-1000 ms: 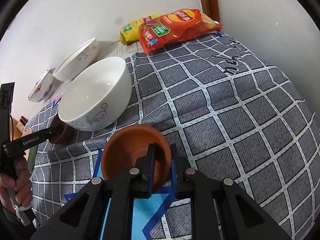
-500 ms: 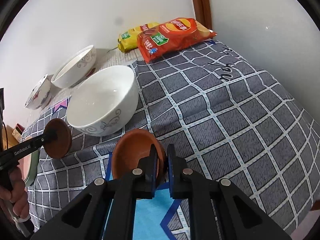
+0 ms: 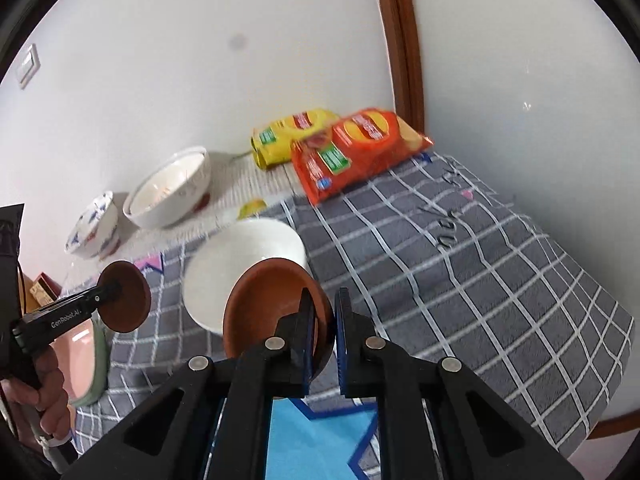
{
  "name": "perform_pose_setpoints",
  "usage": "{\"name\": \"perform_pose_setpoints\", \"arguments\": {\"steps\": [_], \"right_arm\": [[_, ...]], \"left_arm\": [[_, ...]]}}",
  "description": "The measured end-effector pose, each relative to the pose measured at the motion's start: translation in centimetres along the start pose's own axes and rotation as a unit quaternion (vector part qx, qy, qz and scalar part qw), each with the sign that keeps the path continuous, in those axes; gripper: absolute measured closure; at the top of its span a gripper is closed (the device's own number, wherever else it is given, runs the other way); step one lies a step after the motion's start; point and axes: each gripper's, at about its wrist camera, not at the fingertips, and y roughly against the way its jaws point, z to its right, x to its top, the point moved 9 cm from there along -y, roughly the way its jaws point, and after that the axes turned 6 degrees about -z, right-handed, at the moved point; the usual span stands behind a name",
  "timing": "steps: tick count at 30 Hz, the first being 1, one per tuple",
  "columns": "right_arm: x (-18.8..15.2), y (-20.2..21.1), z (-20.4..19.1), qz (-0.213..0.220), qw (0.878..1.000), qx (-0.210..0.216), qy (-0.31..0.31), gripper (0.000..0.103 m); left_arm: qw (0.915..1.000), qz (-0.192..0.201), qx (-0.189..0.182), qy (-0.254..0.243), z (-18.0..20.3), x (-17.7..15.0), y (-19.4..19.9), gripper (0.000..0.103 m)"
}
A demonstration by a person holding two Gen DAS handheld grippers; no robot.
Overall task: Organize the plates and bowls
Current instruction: 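Carry the brown bowl in the right gripper into the white bowl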
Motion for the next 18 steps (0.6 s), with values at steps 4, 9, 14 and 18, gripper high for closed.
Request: {"name": "perform_pose_setpoints", "arguments": {"steps": [4, 9, 14, 18], "right_arm": [[0.7, -0.7, -1.1, 0.001, 1.000, 0.007, 0.000, 0.093], [1.1, -2.2, -2.1, -0.005, 1.000, 0.009, 0.003, 0.093], [1.8, -3.4, -2.7, -0.010, 1.000, 0.006, 0.005, 0.093], [2.0, -4.3, -3.3, -0.015, 1.000, 0.005, 0.006, 0.093]], "left_arm": [[0.9998, 0.015, 0.010, -0.009, 0.1, 1.7, -0.1, 0.095], [0.9998, 0.019, 0.010, -0.006, -0.1, 3.2, -1.4, 0.095], [0.9999, 0.014, 0.003, 0.000, -0.6, 3.6, -3.3, 0.095], [0.9999, 0.010, -0.006, 0.009, -0.9, 3.3, -4.4, 0.095]]}}
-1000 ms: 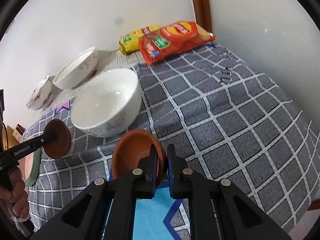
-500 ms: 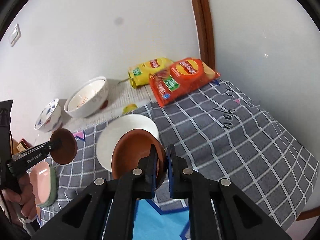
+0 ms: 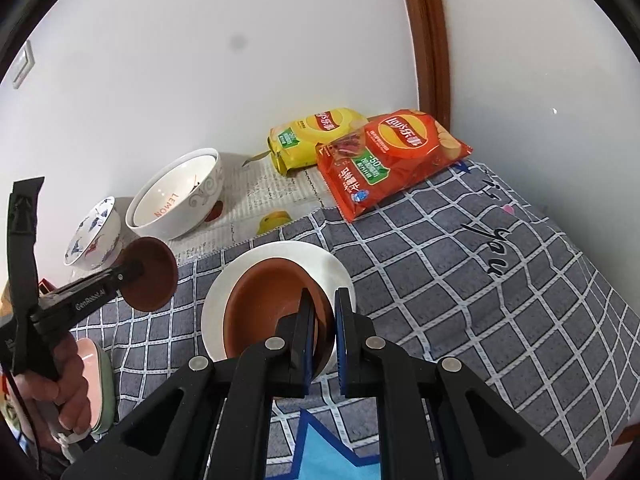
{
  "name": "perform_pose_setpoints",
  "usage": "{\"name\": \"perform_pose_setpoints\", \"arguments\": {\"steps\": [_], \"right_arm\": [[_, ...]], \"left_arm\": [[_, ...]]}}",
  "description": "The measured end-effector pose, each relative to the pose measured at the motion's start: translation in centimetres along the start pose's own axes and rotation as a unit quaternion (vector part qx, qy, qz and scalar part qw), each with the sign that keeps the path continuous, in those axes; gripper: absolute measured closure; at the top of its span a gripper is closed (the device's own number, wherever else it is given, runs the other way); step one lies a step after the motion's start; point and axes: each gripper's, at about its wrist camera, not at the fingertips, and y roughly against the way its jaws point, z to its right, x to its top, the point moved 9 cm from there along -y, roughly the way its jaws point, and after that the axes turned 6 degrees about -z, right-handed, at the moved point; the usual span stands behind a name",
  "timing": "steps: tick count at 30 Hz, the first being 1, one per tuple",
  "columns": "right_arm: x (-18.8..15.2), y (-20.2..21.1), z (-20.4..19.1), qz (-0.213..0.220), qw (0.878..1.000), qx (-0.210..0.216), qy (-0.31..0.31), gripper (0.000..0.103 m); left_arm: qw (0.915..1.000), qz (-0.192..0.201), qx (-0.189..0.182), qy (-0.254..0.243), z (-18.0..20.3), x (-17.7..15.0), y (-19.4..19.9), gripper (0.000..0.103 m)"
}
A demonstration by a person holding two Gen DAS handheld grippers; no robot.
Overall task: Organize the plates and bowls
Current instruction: 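Carry the brown bowl in the right gripper into the white bowl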
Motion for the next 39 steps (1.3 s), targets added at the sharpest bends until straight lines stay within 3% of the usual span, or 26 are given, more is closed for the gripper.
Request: {"name": "perform_pose_setpoints", "arguments": {"steps": [21, 39], "right_arm": [[-1.0, -5.3, -1.8, -0.056, 0.997, -0.034, 0.032, 0.093], [-1.0, -6.8, -1.7, -0.069, 0.996, -0.041, 0.040, 0.093]], "left_arm": [[1.0000, -0.003, 0.000, -0.007, -0.2, 0.0, -0.4, 0.095], [0.9998, -0.013, 0.016, 0.008, -1.6, 0.0, -1.0, 0.095]]}}
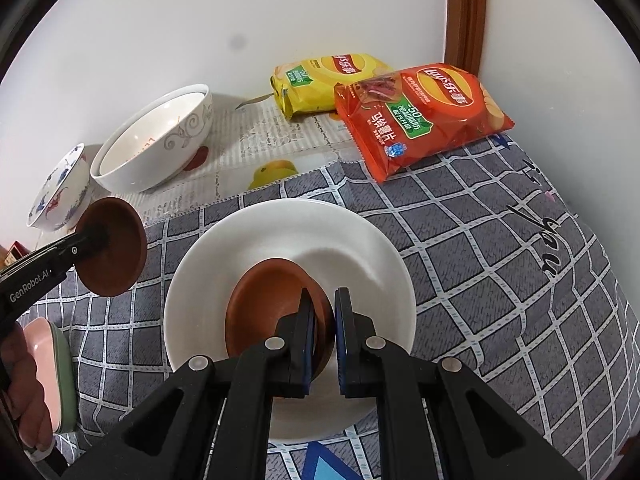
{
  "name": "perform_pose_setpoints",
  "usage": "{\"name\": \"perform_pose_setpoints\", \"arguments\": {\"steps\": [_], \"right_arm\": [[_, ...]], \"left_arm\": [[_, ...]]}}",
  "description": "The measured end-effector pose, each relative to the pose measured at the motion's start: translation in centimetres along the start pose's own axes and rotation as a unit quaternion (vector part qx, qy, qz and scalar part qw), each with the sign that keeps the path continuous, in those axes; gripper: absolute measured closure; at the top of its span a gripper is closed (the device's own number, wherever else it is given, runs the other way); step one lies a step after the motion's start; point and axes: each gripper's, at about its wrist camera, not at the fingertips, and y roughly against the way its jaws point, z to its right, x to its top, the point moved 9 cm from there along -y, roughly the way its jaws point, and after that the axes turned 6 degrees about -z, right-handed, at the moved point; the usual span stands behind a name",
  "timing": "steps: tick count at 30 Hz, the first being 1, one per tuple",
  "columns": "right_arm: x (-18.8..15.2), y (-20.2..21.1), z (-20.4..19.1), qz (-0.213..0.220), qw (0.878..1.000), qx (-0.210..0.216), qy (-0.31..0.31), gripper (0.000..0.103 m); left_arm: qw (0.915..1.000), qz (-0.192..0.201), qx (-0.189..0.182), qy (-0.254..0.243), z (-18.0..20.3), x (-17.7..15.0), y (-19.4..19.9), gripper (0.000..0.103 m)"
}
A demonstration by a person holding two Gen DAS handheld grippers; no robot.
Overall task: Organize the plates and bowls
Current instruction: 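Carry the brown bowl in the right gripper into the white bowl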
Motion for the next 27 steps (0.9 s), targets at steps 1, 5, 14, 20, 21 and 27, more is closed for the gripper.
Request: {"name": "perform_pose_setpoints", "arguments": {"steps": [1, 5, 14, 20, 21, 27], "right_arm": [[0.0, -0.1, 0.0, -0.001, 1.000, -0.001, 0.002, 0.093], [0.2, -0.3, -0.2, -0.003, 1.000, -0.008, 0.007, 0.094], [0.5, -1.1, -0.3, -0.015, 0.998, -0.052, 0.039, 0.094], [0.4, -1.4, -0.7, -0.028, 0.995, -0.072, 0.060, 0.091], [0.3, -1.6, -0.7, -0.034, 0.994, -0.079, 0.067, 0.091], [0.2, -2.0, -0.7, -0.043, 0.992, -0.095, 0.070, 0.087]], "left_arm": [[1.0000, -0.001, 0.000, 0.001, -0.1, 0.0, 0.0, 0.095], [0.9999, -0.005, 0.004, 0.008, -0.7, 0.1, -0.2, 0.095], [0.9999, -0.006, -0.002, 0.014, -0.8, 0.1, 0.1, 0.095], [0.9999, -0.005, -0.005, 0.016, -0.7, 0.3, 0.3, 0.095], [0.9999, -0.005, -0.004, 0.016, -0.7, 0.3, 0.3, 0.095], [0.9999, -0.002, -0.008, 0.014, -0.4, 0.3, 0.8, 0.095]]}}
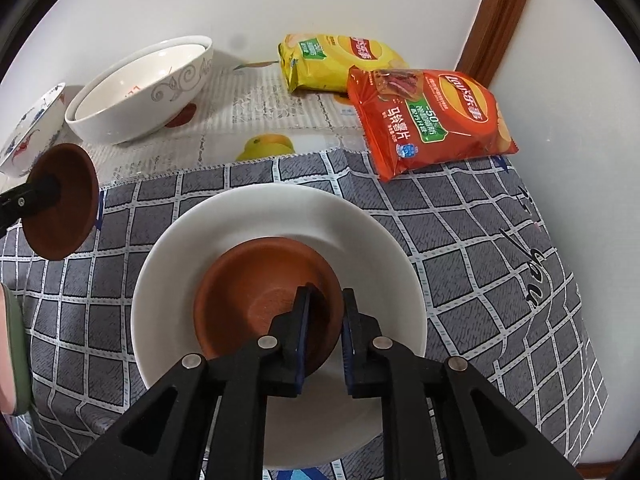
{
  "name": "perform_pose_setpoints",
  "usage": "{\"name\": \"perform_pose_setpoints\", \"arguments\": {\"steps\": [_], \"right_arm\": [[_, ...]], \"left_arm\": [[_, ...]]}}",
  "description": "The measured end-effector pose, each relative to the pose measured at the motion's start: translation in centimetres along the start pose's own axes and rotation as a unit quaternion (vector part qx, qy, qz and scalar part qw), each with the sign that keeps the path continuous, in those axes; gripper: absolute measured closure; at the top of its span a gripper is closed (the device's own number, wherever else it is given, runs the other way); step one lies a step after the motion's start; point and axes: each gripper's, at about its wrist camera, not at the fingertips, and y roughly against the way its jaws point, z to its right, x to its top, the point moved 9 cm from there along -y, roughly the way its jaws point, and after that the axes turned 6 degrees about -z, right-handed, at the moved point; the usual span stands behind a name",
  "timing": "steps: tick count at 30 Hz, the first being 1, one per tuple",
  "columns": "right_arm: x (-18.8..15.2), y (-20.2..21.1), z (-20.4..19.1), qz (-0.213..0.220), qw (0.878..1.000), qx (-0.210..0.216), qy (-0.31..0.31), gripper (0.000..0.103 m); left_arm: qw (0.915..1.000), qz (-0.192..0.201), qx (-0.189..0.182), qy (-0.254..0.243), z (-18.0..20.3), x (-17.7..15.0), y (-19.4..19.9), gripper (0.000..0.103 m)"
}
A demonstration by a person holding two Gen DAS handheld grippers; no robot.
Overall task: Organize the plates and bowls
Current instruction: 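Carry the brown bowl in the right gripper into the white bowl, then lower the brown bowl into the white bowl and open the right gripper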
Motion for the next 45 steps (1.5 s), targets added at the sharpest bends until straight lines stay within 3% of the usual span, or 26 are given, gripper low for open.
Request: {"name": "perform_pose_setpoints", "arguments": {"steps": [14, 27, 31, 35, 40, 45], "right_arm": [[-0.1, -0.3, -0.3, -0.014, 0.999, -0.029, 0.019, 0.085], [-0.2, -0.1, -0.3, -0.022, 0.999, -0.028, 0.019, 0.081], [-0.2, 1.4, 0.1, -0.005, 1.000, -0.007, 0.001, 0.078], [-0.5, 3.7, 0.5, 0.024, 0.999, 0.041, -0.026, 0.078], [-1.6, 6.7, 3.0, 0.056, 0.993, 0.082, -0.067, 0.078], [-3.3, 8.1, 6.5, 0.070, 0.988, 0.089, -0.102, 0.078]], "left_arm": [[0.9999, 0.002, -0.011, -0.002, 0.4, 0.0, 0.8, 0.095], [0.9998, 0.006, -0.020, -0.003, 0.5, 0.1, 1.6, 0.095], [0.9998, 0.008, -0.019, -0.006, 0.8, 0.1, 1.8, 0.095], [0.9998, 0.016, -0.011, -0.010, 1.1, 0.1, 2.3, 0.095], [0.9993, 0.031, -0.006, -0.017, 1.9, 0.2, 3.8, 0.095], [0.9989, 0.025, -0.037, -0.012, 3.5, -0.2, 4.8, 0.095]]}}
